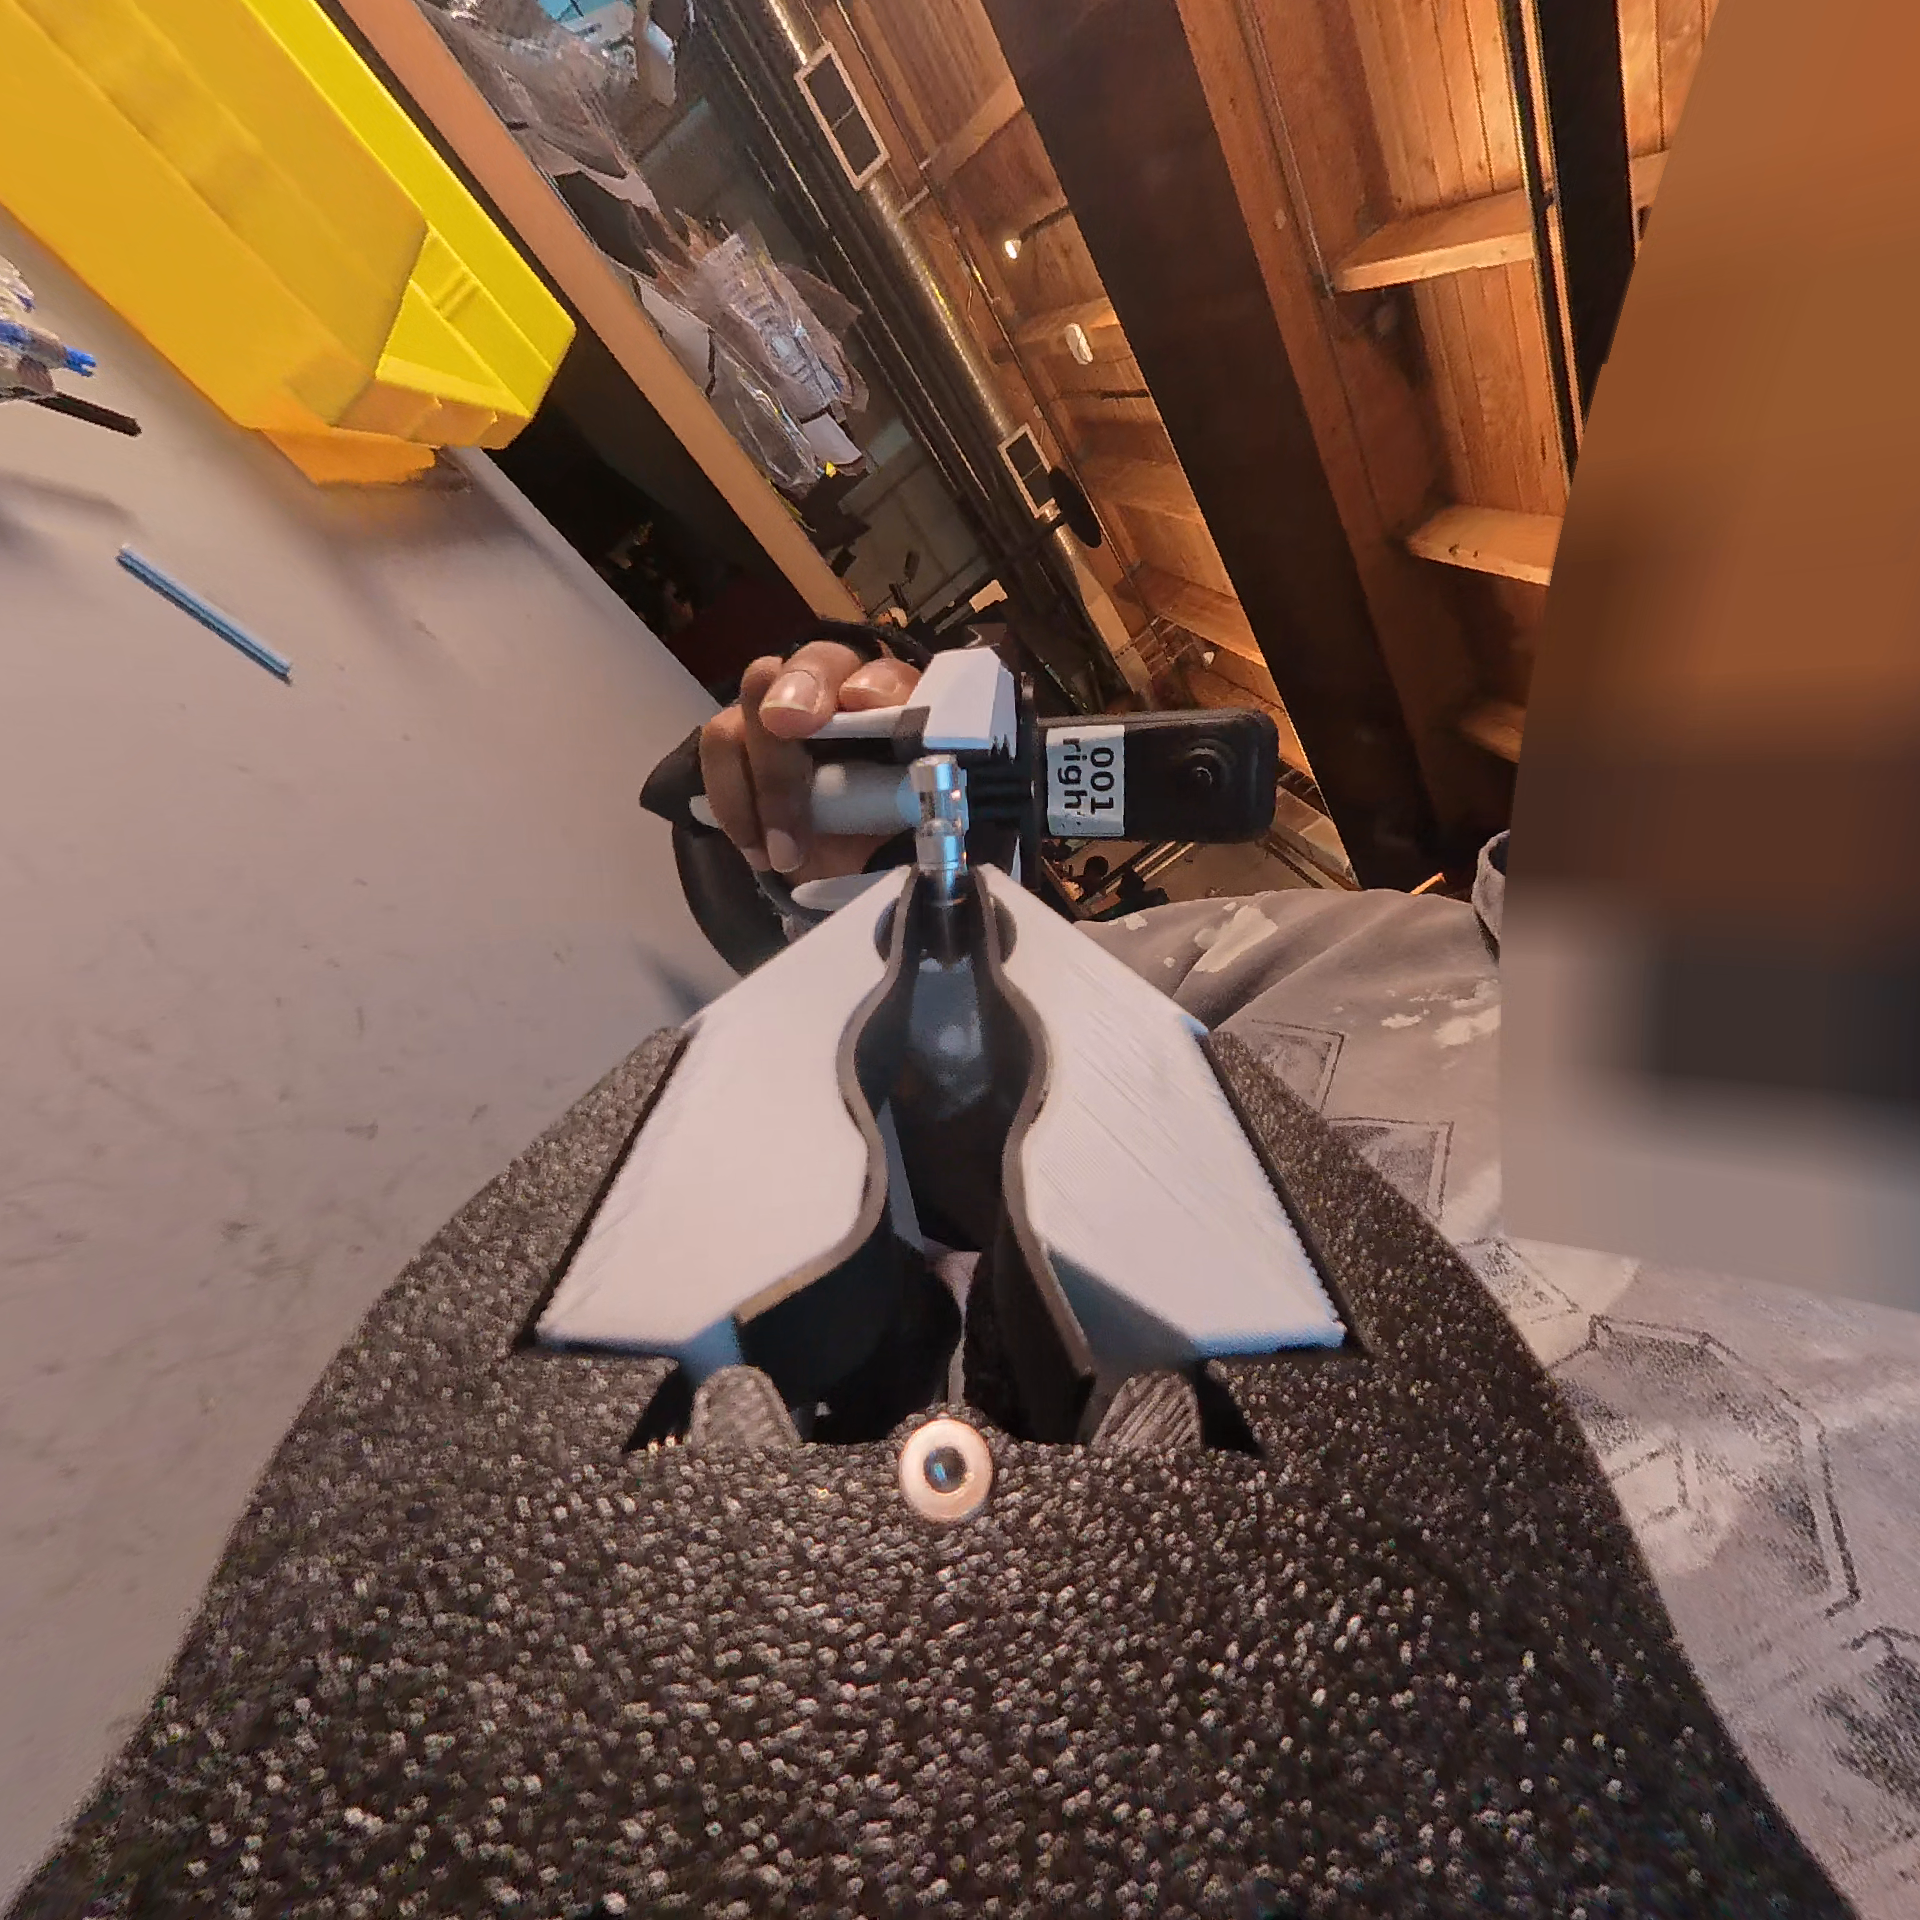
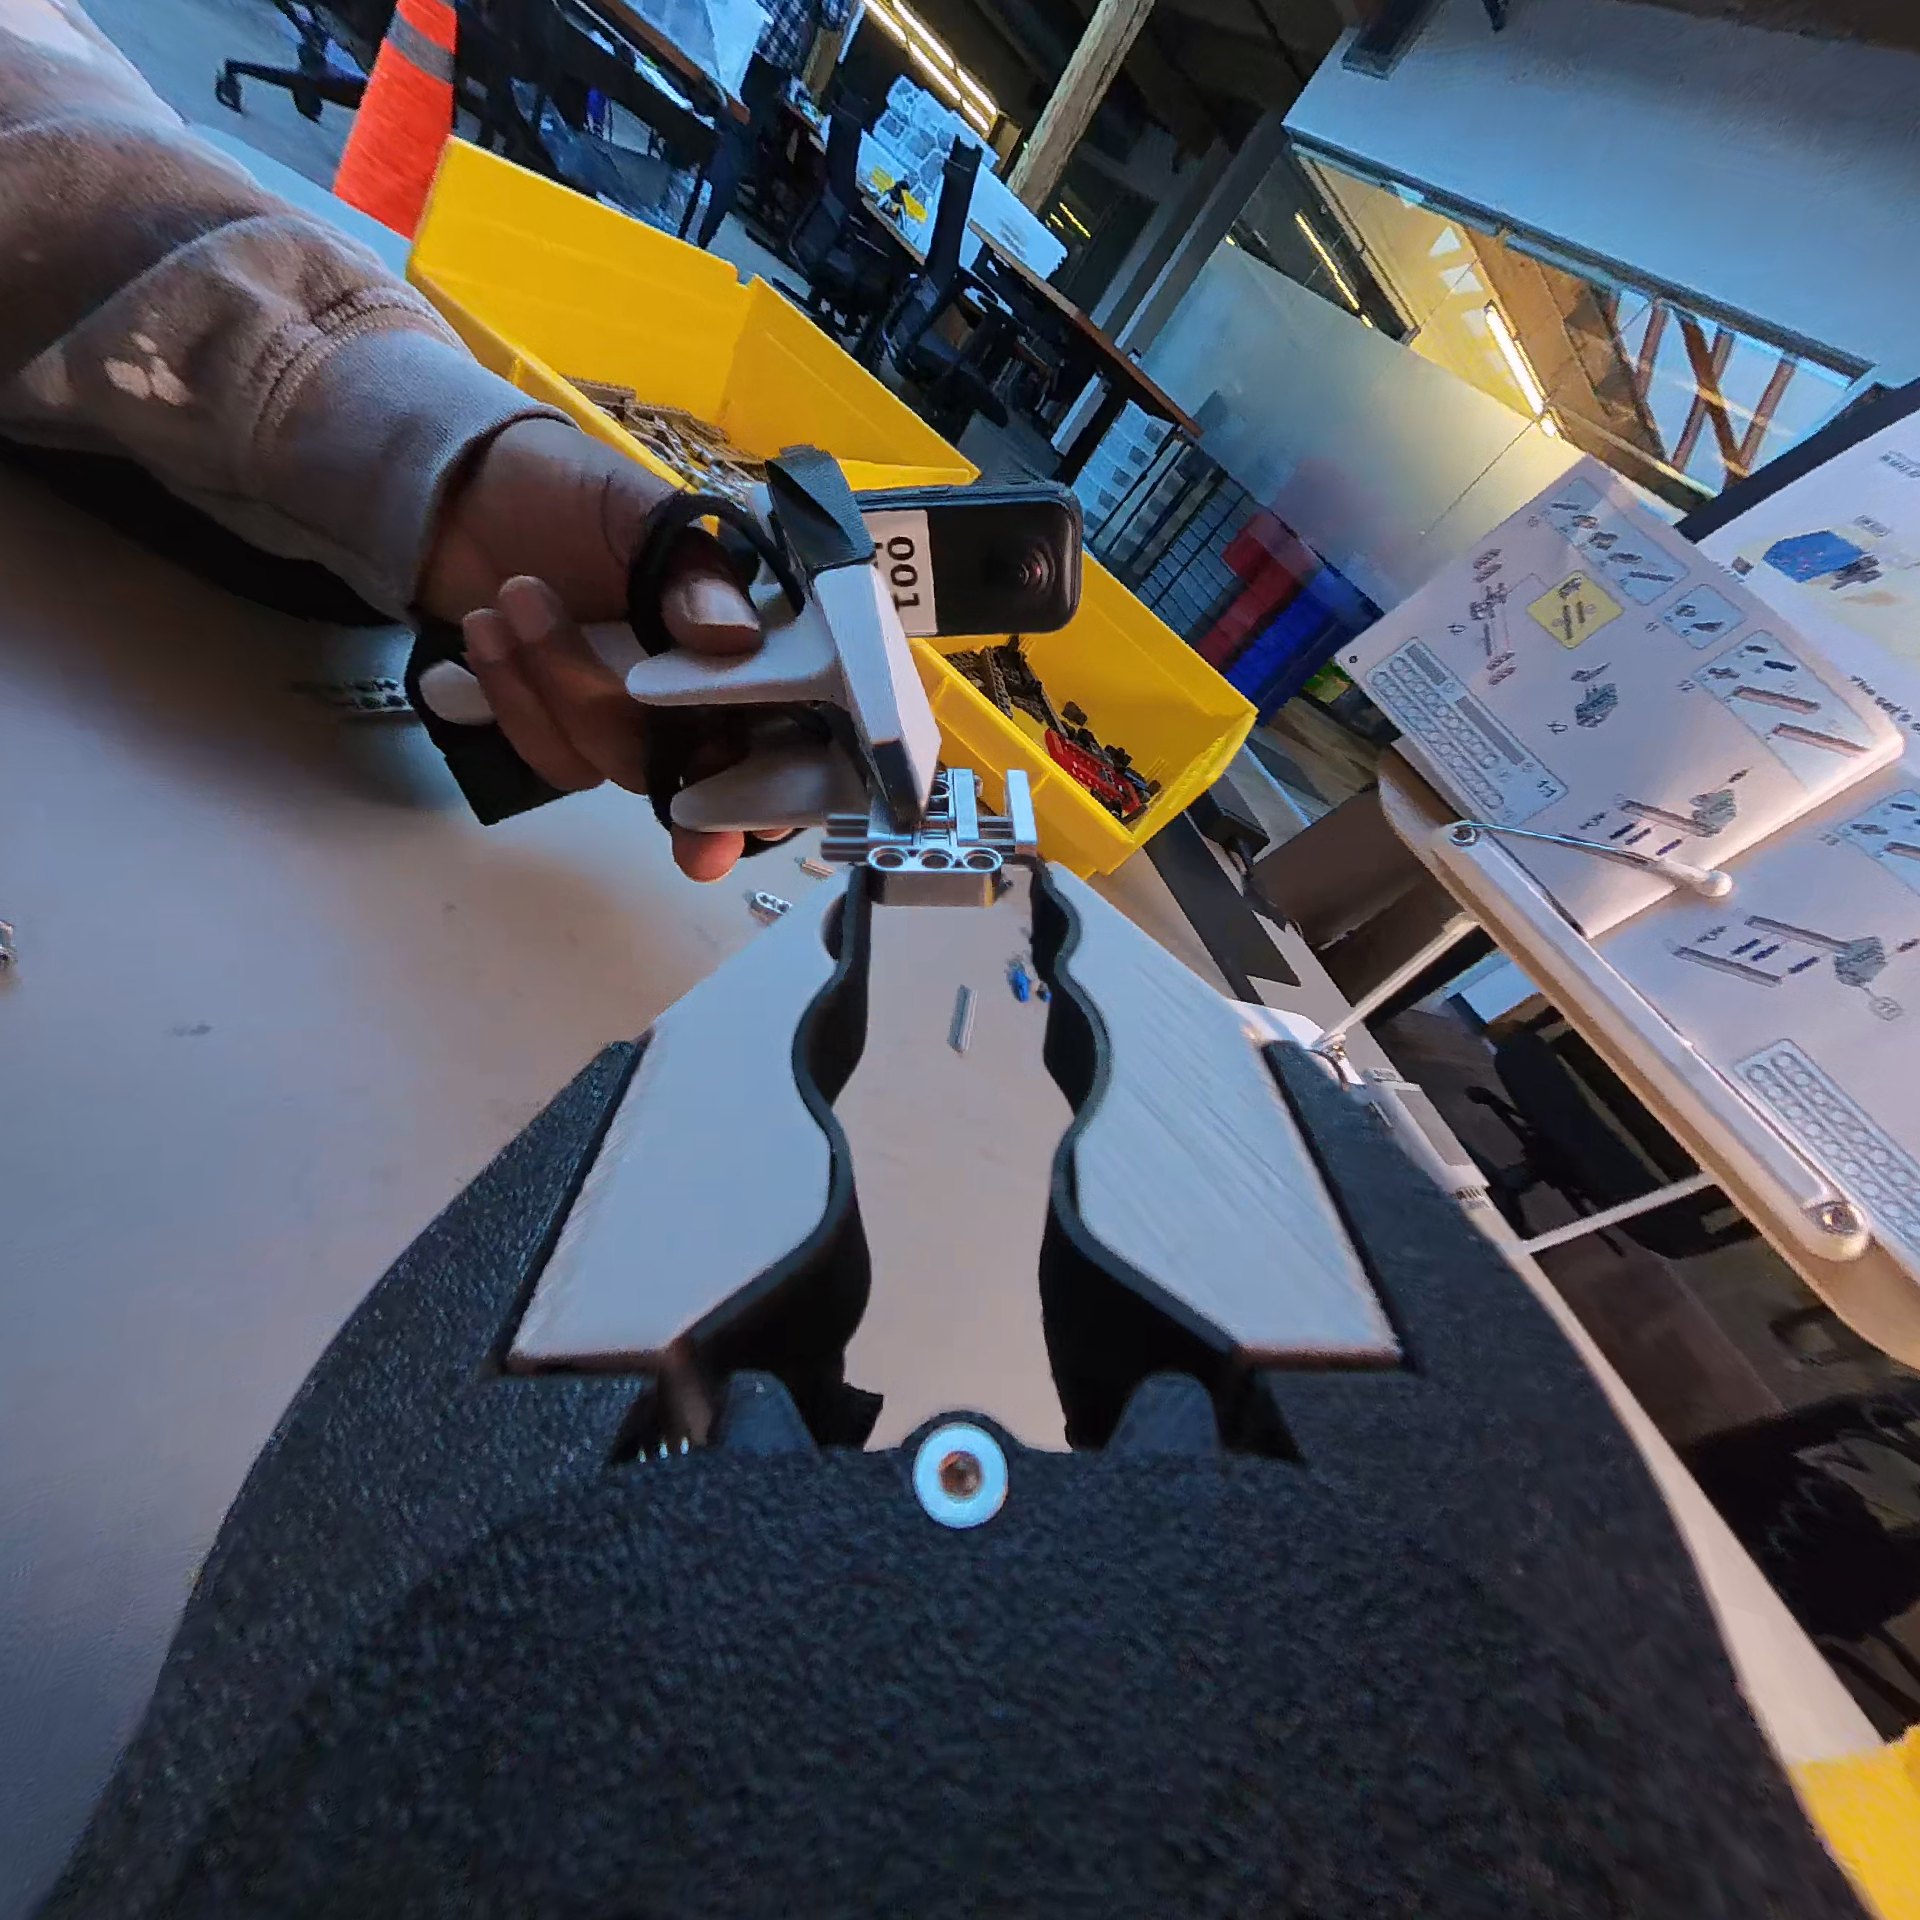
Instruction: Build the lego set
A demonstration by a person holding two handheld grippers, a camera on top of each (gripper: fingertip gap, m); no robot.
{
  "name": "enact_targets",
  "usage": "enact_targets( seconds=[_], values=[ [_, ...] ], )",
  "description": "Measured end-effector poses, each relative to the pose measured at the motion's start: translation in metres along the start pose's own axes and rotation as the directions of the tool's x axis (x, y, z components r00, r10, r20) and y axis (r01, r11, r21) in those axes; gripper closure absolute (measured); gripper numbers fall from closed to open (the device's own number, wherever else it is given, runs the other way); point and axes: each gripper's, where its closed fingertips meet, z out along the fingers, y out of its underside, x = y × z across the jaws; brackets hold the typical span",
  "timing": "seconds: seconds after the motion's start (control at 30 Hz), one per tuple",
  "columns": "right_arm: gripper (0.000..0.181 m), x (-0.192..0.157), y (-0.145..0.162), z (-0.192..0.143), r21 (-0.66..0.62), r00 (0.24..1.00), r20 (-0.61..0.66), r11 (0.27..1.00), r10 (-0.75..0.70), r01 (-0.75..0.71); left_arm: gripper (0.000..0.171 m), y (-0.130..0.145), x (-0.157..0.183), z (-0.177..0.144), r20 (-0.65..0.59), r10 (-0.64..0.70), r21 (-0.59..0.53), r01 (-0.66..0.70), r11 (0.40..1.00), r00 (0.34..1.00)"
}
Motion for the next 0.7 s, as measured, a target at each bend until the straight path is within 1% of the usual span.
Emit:
enact_targets(
  seconds=[0.1,0.13,0.27,0.47,0.57,0.7],
  values=[
    [0.153,-0.0009,0.0024,0.0009,-0.025,0.999,-0.008,0.999,-0.040,0.039,0.168,-0.0014,-0.0021,0.0007,0.012,-0.010,0.020,0.010,1.000,1.000],
    [0.159,-0.0043,0.0035,0.0014,-0.035,0.999,0.007,0.998,-0.051,0.051,0.167,-0.0019,-0.0024,0.0010,0.013,-0.015,0.025,0.014,1.000,1.000],
    [0.160,-0.0033,0.0021,0.0021,-0.042,0.994,-0.027,0.994,-0.104,0.103,0.167,-0.0033,-0.0014,0.0010,0.017,-0.009,0.030,0.009,0.999,1.000],
    [0.160,-0.0052,0.0073,0.0037,-0.047,0.997,-0.004,0.996,-0.075,0.074,0.166,-0.0015,-0.0064,-0.0004,0.019,-0.042,0.019,0.041,0.999,0.999],
    [0.160,-0.0040,0.0053,0.0033,-0.020,1.000,0.007,1.000,-0.016,0.016,0.165,-0.0022,-0.0038,-0.0010,0.015,-0.022,0.005,0.022,1.000,1.000],
    [0.160,0.0029,0.0050,0.0007,-0.004,1.000,-0.009,1.000,0.021,-0.021,0.165,-0.0068,-0.0026,-0.0065,0.027,0.013,0.009,-0.014,1.000,1.000]
  ],
)
